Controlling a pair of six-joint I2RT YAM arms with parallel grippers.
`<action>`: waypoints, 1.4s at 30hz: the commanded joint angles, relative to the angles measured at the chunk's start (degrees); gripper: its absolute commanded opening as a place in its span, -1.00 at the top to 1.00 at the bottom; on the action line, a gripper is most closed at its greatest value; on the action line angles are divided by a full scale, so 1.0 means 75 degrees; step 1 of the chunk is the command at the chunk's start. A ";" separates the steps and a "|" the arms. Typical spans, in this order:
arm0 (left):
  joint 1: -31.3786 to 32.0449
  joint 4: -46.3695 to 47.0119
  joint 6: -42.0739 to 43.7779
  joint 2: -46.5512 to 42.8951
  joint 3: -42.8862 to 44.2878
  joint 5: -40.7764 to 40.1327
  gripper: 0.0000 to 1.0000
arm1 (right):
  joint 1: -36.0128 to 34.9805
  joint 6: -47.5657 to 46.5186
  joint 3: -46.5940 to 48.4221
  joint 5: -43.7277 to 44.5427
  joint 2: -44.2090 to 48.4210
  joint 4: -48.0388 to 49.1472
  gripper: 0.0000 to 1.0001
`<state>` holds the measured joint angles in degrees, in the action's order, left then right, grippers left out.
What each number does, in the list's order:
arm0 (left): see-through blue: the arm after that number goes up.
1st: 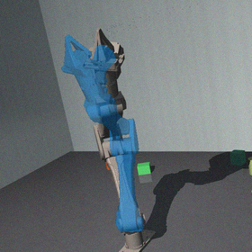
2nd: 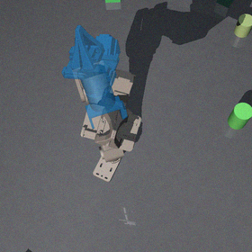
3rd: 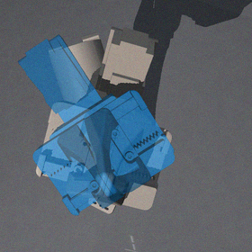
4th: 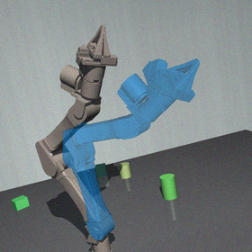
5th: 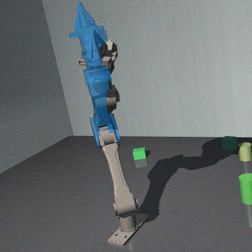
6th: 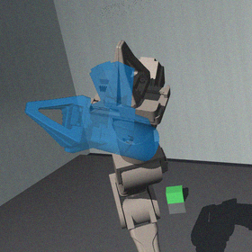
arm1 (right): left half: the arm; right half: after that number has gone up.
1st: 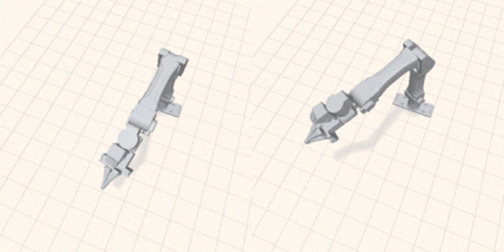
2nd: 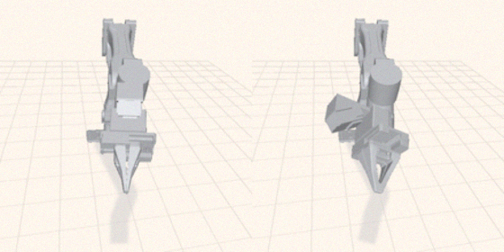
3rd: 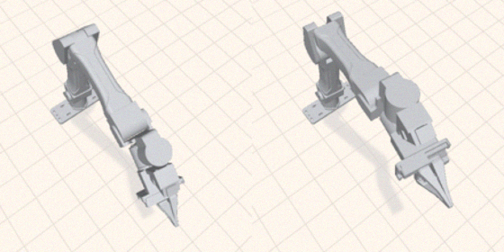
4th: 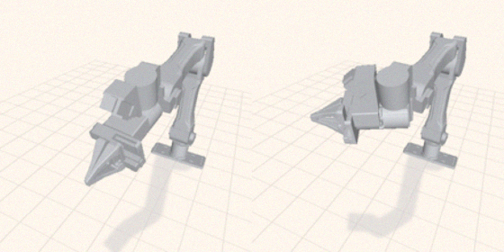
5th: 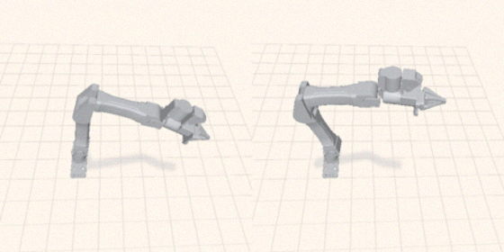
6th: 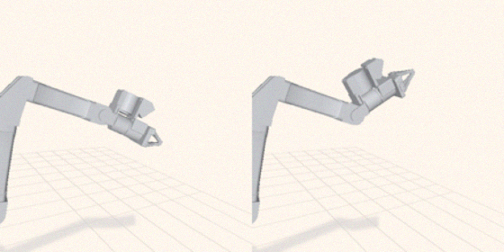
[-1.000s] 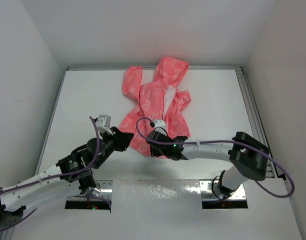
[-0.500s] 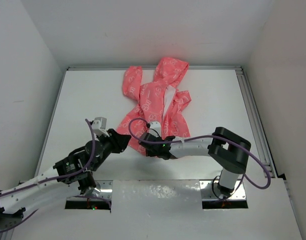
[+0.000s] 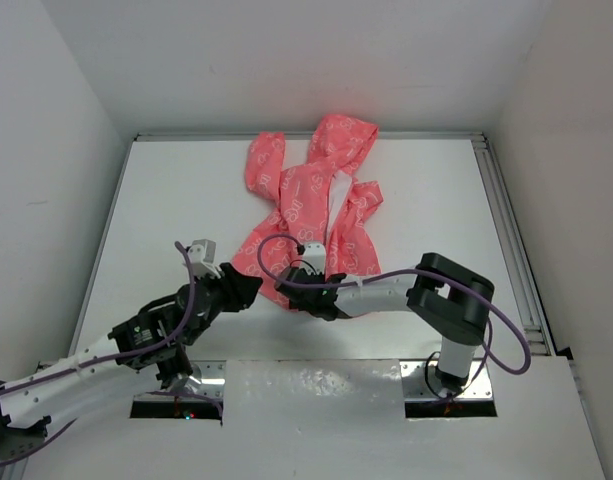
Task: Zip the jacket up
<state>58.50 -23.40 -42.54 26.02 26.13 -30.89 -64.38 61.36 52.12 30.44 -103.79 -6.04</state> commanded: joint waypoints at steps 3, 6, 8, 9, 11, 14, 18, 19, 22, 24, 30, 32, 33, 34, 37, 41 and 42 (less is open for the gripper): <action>0.0005 -0.0056 -0.0093 -0.0071 -0.0003 0.0053 0.20 | -0.0064 0.0315 -0.0258 0.0665 0.0151 0.0162 0.18; -0.0007 0.0178 -0.0140 -0.0060 -0.0191 0.0181 0.20 | -0.0064 0.0303 -0.0199 0.0548 -0.0025 0.0172 0.45; 0.0005 0.0097 -0.0116 0.0081 -0.0098 0.0240 0.18 | -0.0064 0.0279 -0.0257 0.0454 -0.0025 0.0418 0.58; 0.0005 0.0073 -0.0116 0.0139 -0.0097 0.0240 0.15 | -0.0064 0.0256 -0.0269 0.0454 -0.0013 0.0454 0.69; 0.0005 0.0154 -0.0163 0.0257 -0.0226 0.0322 0.10 | -0.0064 0.0174 -0.0455 0.0559 0.0173 0.0594 0.88; 0.0005 0.0307 -0.0035 0.0467 -0.0203 0.0579 -0.02 | -0.0064 -0.0048 -0.0993 0.0688 0.0782 0.1203 1.00; 0.0005 0.1019 0.0386 0.0865 -0.0355 0.1083 -0.14 | -0.0053 -0.0936 -0.1522 0.0536 0.1883 0.1355 1.00; 0.0005 0.1161 0.0503 0.0959 -0.0355 0.1247 -0.15 | -0.0041 -0.1125 -0.1662 0.0385 0.2129 0.1403 1.00; 0.0005 0.1792 0.0890 0.1241 -0.0471 0.1832 -0.19 | 0.0146 -0.1629 -0.2212 -0.0550 0.3043 0.1461 1.00; 0.0005 0.2367 0.1194 0.1300 -0.0636 0.2126 -0.20 | 0.0614 -0.1724 -0.2529 -0.2014 0.3711 0.1742 1.00; 0.0005 0.3937 0.1746 0.1581 -0.0800 0.2502 -0.26 | 0.1810 -0.2134 -0.2707 -0.5142 0.4322 0.2130 1.00; 0.0005 0.4045 0.1864 0.1721 -0.0766 0.2561 -0.33 | 0.2043 -0.2182 -0.2602 -0.5603 0.4404 0.2130 1.00; 0.0005 0.4069 0.1992 0.1908 -0.0730 0.2619 -0.34 | 0.2103 -0.2182 -0.2567 -0.5744 0.4463 0.2118 1.00; 0.0005 0.4173 0.2051 0.1979 -0.0718 0.2793 -0.41 | 0.2161 -0.2193 -0.2497 -0.6047 0.4475 0.2072 1.00; 0.0005 0.4572 0.2098 0.2342 -0.0824 0.2889 -0.50 | 0.2349 -0.1984 -0.2344 -0.6447 0.4568 0.2188 1.00; 0.0005 0.4537 0.2286 0.2625 -0.0730 0.2772 -0.51 | 0.2689 -0.1526 -0.2344 -0.6987 0.4592 0.2634 1.00; 0.0005 0.4607 0.2297 0.2590 -0.0823 0.2795 -0.51 | 0.2701 -0.1468 -0.2332 -0.6988 0.4685 0.2599 1.00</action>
<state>58.50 6.28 -27.27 45.89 20.51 -10.46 -44.95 48.29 32.08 -16.34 -70.74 9.37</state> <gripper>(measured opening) 0.754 0.010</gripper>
